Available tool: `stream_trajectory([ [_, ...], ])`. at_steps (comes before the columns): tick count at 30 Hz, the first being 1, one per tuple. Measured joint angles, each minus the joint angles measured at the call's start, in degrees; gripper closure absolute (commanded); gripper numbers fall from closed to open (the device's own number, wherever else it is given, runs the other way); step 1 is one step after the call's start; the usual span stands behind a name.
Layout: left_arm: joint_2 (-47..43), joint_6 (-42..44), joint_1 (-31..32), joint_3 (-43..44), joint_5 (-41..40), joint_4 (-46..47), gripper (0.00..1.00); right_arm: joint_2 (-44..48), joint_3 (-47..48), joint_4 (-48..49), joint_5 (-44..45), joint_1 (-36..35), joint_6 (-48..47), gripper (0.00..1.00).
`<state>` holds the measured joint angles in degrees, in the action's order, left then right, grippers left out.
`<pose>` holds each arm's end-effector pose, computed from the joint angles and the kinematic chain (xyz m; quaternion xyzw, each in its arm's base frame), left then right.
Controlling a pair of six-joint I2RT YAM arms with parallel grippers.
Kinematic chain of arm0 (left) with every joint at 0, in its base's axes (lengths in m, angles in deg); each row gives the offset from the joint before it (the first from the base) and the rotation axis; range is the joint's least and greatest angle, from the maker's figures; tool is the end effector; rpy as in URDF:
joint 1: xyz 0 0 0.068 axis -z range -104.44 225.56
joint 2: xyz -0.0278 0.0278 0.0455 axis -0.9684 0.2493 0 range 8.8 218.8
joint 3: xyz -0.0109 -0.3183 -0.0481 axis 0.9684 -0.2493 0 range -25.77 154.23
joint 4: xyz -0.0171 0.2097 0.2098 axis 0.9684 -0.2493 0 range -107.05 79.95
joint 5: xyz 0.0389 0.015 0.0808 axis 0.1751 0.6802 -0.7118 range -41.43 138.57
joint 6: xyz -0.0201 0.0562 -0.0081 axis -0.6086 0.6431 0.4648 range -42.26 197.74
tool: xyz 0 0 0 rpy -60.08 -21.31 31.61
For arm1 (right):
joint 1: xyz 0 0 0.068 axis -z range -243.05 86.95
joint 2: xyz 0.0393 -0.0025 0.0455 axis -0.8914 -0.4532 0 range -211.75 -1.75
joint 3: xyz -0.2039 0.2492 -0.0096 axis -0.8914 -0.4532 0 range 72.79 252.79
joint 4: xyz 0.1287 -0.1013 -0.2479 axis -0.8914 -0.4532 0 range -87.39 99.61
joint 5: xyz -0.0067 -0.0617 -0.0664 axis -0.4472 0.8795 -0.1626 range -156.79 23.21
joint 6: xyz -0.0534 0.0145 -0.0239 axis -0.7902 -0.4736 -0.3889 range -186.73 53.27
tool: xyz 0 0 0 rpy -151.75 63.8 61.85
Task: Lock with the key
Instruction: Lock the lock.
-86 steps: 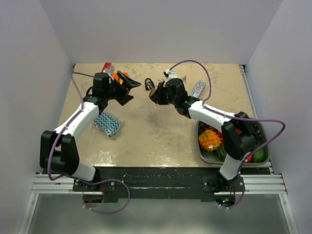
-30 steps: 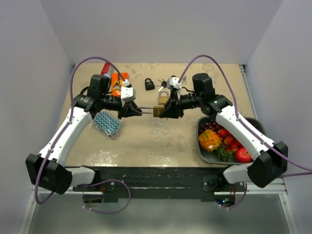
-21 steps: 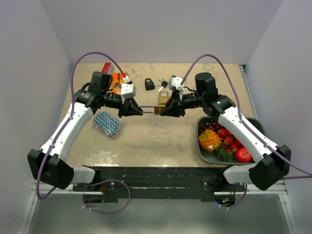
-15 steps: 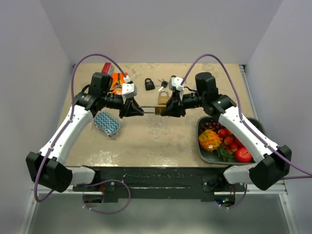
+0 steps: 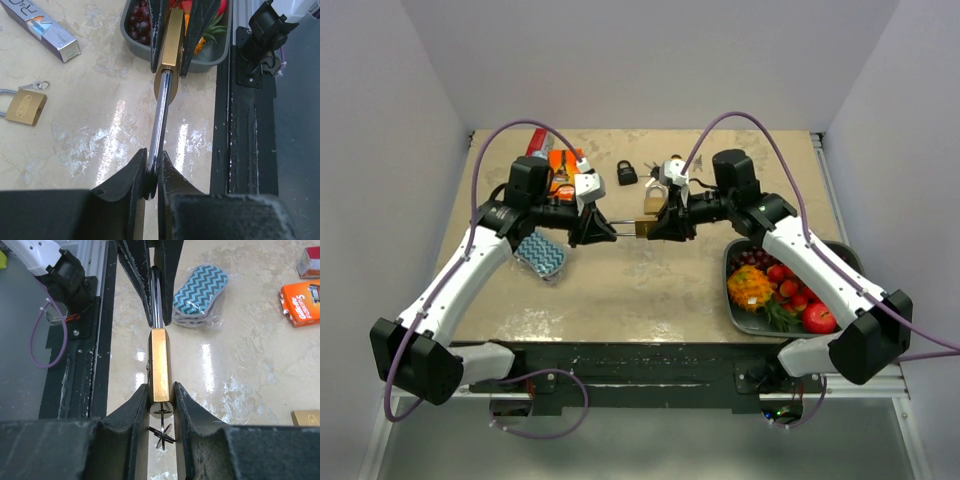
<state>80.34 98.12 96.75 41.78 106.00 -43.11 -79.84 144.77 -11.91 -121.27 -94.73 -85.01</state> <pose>0.2521 -0.1380 0.3931 0.4788 0.6579 -0.4328 0.3880 0.2628 0.2048 0.4046 -0.5361 0.5893 0.4426 0.4116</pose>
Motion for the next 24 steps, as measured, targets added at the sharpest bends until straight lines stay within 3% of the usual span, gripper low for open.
stream_trajectory([
  [14, 0.02, -10.36, 3.58, -4.52, -6.62, 10.29, 1.00, -2.54, 0.13, -1.64, 5.62, -0.57, 1.77, 1.00],
  [24, -0.76, -5.77, 4.07, -4.72, -3.52, 8.37, 1.00, -2.86, 1.03, -8.17, 5.92, -1.64, -2.62, 1.00],
])
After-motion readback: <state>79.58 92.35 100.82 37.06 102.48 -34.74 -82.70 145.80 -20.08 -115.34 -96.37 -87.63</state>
